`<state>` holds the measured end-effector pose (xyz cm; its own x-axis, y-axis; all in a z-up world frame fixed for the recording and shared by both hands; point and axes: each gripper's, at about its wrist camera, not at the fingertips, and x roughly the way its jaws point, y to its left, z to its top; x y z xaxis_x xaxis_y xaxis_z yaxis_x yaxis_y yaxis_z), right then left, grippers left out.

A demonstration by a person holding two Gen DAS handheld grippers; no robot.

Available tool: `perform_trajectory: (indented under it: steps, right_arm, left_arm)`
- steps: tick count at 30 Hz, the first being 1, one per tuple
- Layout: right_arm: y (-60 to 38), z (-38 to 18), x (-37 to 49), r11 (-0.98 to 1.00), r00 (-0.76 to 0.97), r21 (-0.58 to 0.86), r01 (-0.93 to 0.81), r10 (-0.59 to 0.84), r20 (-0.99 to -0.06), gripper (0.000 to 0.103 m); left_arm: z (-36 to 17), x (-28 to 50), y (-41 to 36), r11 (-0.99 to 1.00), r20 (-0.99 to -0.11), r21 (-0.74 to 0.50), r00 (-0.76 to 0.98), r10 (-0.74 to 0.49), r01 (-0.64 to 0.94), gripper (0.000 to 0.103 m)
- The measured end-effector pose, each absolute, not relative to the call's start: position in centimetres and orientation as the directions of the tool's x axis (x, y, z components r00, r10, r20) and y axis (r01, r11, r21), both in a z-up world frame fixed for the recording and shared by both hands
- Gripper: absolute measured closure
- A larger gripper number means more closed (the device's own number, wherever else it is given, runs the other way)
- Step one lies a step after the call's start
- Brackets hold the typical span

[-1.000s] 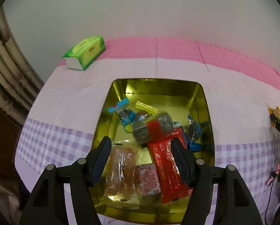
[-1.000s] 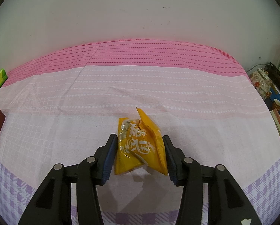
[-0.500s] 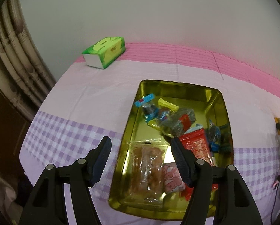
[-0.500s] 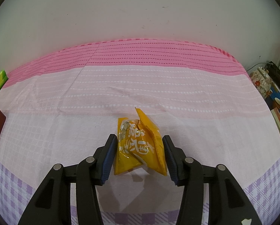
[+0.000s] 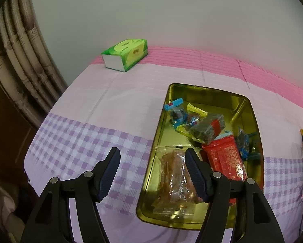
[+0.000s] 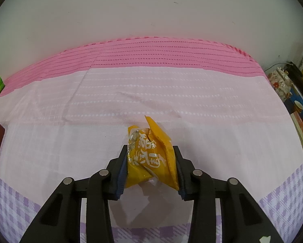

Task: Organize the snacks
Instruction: 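Carry the orange bag into the gold tin and open the right gripper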

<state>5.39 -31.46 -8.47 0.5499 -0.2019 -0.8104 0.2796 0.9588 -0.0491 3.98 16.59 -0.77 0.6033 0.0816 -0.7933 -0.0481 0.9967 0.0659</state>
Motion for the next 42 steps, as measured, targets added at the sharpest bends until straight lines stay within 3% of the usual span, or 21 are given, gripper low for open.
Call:
perform_trajectory:
  steps: [11, 31, 42]
  right_arm:
    - [-28.7, -6.4, 4.4, 0.967, 0.574, -0.048, 0.250, -0.188, -0.797, 0.068]
    - [-6.9, -0.9, 3.9, 0.965, 0.624, 0.075, -0.253, 0.221, -0.750, 0.068]
    - [0.2, -2.5, 3.9, 0.930, 0.558, 0.083, -0.357, 0.283, -0.780, 0.068]
  left_arm:
    - [-0.8, 3.9, 17.5, 0.997, -0.799, 0.044, 0.596, 0.075, -0.066, 0.033]
    - [0.1, 2.9, 19.7, 0.991, -0.793, 0.027, 0.601, 0.101, -0.132, 0.027]
    - [-0.1, 2.3, 21.1, 0.982, -0.801, 0.025, 0.584, 0.131, -0.186, 0.027]
